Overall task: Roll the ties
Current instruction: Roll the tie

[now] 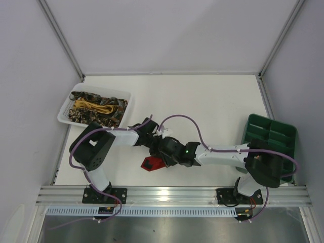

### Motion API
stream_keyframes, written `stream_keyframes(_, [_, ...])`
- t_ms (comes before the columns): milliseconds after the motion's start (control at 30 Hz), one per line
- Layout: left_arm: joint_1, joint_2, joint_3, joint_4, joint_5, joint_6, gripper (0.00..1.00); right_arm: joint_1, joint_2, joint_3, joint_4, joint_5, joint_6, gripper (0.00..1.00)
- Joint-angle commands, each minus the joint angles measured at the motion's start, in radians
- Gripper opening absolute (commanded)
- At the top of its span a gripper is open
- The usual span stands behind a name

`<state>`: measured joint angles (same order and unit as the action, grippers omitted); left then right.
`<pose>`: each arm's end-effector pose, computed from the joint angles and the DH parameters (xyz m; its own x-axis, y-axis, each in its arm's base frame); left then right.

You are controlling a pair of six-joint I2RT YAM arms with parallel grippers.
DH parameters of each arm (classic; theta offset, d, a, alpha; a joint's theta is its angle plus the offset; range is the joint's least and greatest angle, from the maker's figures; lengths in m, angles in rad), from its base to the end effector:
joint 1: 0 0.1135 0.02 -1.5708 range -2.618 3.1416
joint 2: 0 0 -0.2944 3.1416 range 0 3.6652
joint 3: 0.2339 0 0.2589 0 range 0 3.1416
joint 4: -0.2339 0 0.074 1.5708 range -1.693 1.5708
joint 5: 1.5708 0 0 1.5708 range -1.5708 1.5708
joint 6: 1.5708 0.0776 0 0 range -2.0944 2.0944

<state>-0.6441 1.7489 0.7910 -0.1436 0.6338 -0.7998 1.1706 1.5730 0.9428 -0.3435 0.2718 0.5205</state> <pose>0.2346 -0.2336 0.1100 -0.9976 0.0264 0.0637 -0.0251 0.7210 -0.6924 0.1529 0.3079 0.1849 -0.6915 -0.4050 -0.5982 -0.5584 0.8250 0.0870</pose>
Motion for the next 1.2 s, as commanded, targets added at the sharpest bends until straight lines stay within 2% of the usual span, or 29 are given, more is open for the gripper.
stream_keyframes(0, [0.008,-0.02,-0.01,0.059,0.001,0.025,0.11,0.023,0.007,0.031,0.032,-0.023,0.006,0.49])
stream_keyframes(33, [0.008,-0.022,-0.016,0.059,0.0,0.027,0.11,0.024,0.002,0.027,0.037,-0.023,0.006,0.55])
stream_keyframes(233, [0.012,-0.017,-0.019,0.036,-0.006,0.053,0.11,0.024,-0.031,0.002,0.073,-0.023,0.004,0.58])
stream_keyframes(400, [0.014,-0.022,0.0,-0.028,-0.028,0.1,0.12,0.0,-0.06,-0.006,0.1,-0.08,-0.007,0.58])
stream_keyframes(800, [0.017,-0.084,0.008,-0.194,-0.172,0.195,0.28,-0.118,-0.157,-0.219,0.385,-0.351,0.061,0.61])
stream_keyframes(967, [0.017,-0.103,0.014,-0.231,-0.198,0.218,0.34,-0.134,-0.154,-0.237,0.437,-0.388,0.055,0.61])
stream_keyframes(1167, [0.017,-0.143,0.016,-0.275,-0.259,0.267,0.36,-0.141,-0.174,-0.24,0.44,-0.387,0.05,0.61])
